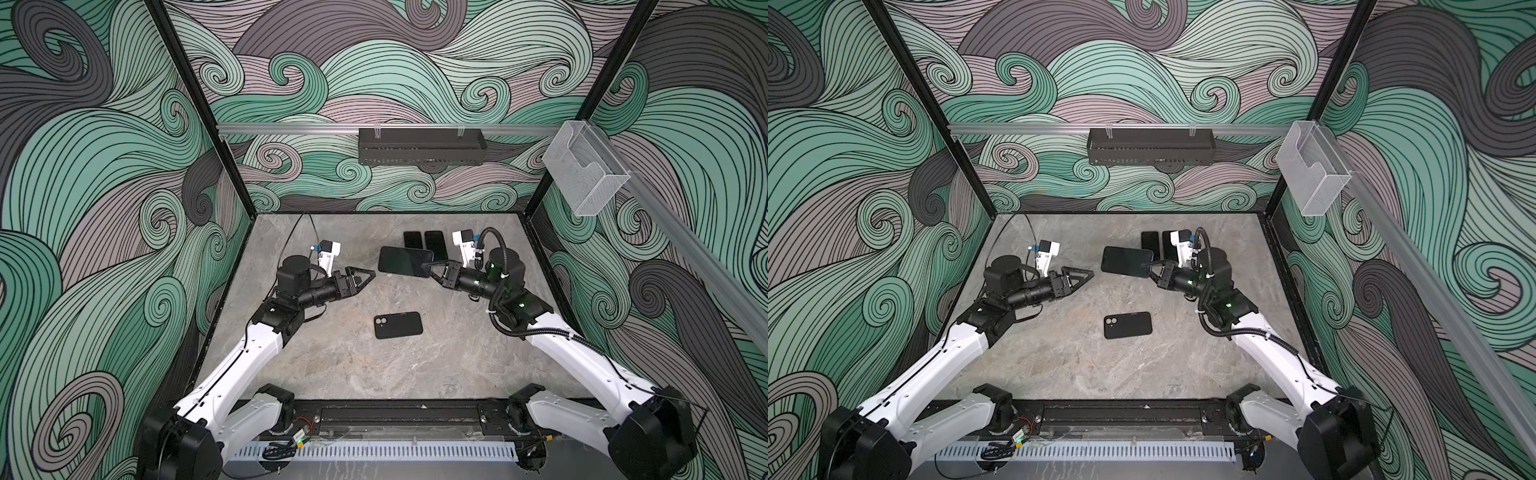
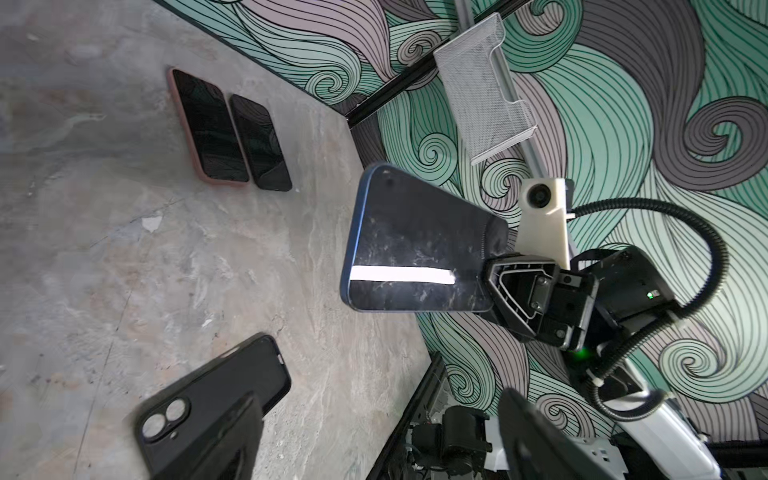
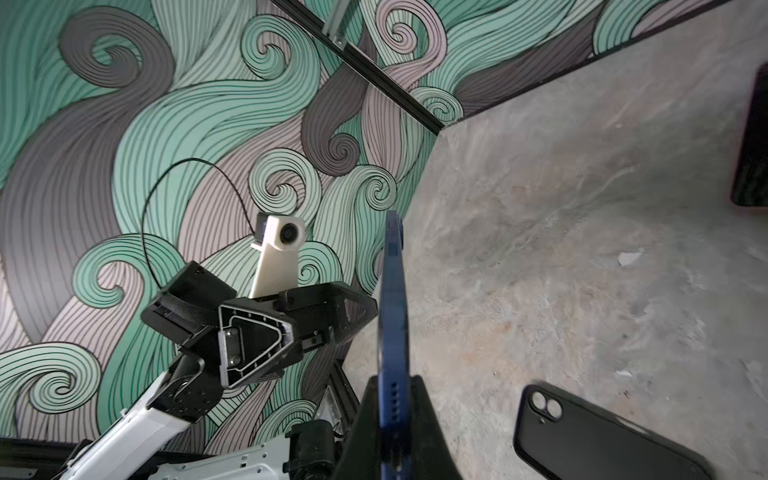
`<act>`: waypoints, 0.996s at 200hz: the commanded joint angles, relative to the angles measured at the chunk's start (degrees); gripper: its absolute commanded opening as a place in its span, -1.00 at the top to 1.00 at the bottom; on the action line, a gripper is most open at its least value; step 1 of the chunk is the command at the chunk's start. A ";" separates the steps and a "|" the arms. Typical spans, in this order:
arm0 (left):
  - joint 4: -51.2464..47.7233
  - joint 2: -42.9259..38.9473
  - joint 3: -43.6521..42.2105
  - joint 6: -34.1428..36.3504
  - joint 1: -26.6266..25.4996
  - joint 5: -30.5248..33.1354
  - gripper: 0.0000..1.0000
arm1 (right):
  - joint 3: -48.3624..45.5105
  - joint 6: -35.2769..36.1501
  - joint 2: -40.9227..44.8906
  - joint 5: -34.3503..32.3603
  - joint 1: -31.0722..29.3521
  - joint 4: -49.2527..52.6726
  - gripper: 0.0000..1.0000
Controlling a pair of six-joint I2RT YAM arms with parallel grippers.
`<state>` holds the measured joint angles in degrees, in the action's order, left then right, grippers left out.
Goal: Put the phone into the phone case
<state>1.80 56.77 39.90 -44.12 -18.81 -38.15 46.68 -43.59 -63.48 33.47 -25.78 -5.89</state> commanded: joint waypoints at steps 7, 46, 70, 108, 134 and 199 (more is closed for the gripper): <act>-10.27 -0.85 -1.66 6.52 0.49 4.54 -0.85 | 3.20 8.10 0.62 1.86 1.18 12.76 1.00; -15.94 -1.70 -4.83 8.42 0.20 9.74 -0.97 | 3.43 13.59 -3.06 6.18 1.70 22.08 1.00; -17.21 -1.89 -7.28 8.55 -0.26 11.92 -0.97 | 2.61 16.48 -6.07 8.36 1.70 24.72 1.00; -15.09 -0.25 -11.29 7.74 -1.58 13.08 -0.96 | 1.58 18.30 -11.03 10.45 1.74 24.71 1.00; -12.46 1.46 -12.12 6.59 -2.96 13.34 -0.94 | 0.77 17.65 -14.20 12.04 1.71 21.88 1.00; -7.82 9.50 -11.92 7.13 -6.54 14.30 -0.84 | -1.22 16.81 -19.42 13.24 1.76 16.80 1.00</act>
<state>-9.06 63.64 27.53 -37.63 -24.23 -24.58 46.26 -27.14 -82.30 43.86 -24.29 15.55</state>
